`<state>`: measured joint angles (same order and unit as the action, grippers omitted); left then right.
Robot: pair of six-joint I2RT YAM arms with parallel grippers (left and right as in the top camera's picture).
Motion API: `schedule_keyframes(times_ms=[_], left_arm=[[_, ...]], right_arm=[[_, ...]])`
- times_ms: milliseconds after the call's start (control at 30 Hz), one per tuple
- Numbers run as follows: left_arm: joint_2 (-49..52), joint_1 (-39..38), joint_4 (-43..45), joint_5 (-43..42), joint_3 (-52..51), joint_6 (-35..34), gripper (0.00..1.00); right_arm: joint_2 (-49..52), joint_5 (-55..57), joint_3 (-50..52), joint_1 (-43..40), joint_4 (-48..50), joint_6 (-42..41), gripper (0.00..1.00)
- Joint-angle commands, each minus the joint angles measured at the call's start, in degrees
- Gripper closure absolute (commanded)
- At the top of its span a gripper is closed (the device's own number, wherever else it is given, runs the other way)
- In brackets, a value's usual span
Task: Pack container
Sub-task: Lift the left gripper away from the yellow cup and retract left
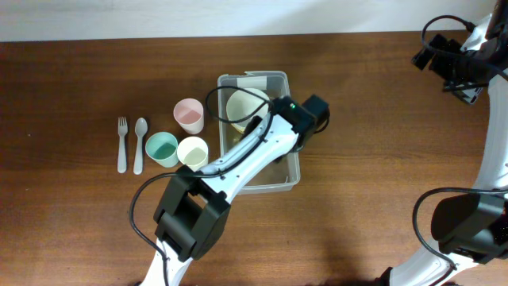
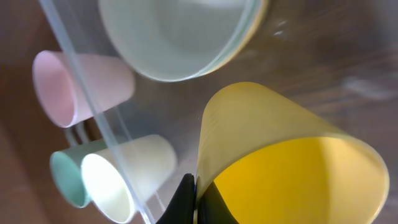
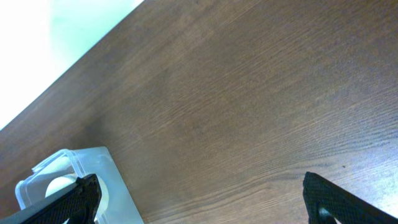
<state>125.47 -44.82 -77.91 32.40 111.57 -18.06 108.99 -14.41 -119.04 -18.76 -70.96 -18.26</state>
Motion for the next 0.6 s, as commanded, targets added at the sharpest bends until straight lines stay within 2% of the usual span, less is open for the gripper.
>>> schedule_keyframes(times_ms=[0, 200, 400, 567], left_arm=[[0.17, 0.50, -1.81, -10.86, 7.15, -0.76, 0.99], [0.17, 3.56, -4.74, -20.26, 14.10, -0.74, 0.99], [0.22, 9.64, -3.34, -27.30, 14.14, 2.78, 0.99], [0.22, 10.99, -2.32, -28.63, 14.05, 5.49, 0.99]], right_arm=[[0.13, 0.11, -0.11, 0.00, -0.02, -0.26, 0.01], [0.13, 0.09, -0.11, 0.00, -0.02, -0.26, 0.01], [0.13, 0.11, -0.11, 0.00, -0.02, -0.26, 0.01], [0.13, 0.09, -0.11, 0.00, -0.02, -0.26, 0.01]])
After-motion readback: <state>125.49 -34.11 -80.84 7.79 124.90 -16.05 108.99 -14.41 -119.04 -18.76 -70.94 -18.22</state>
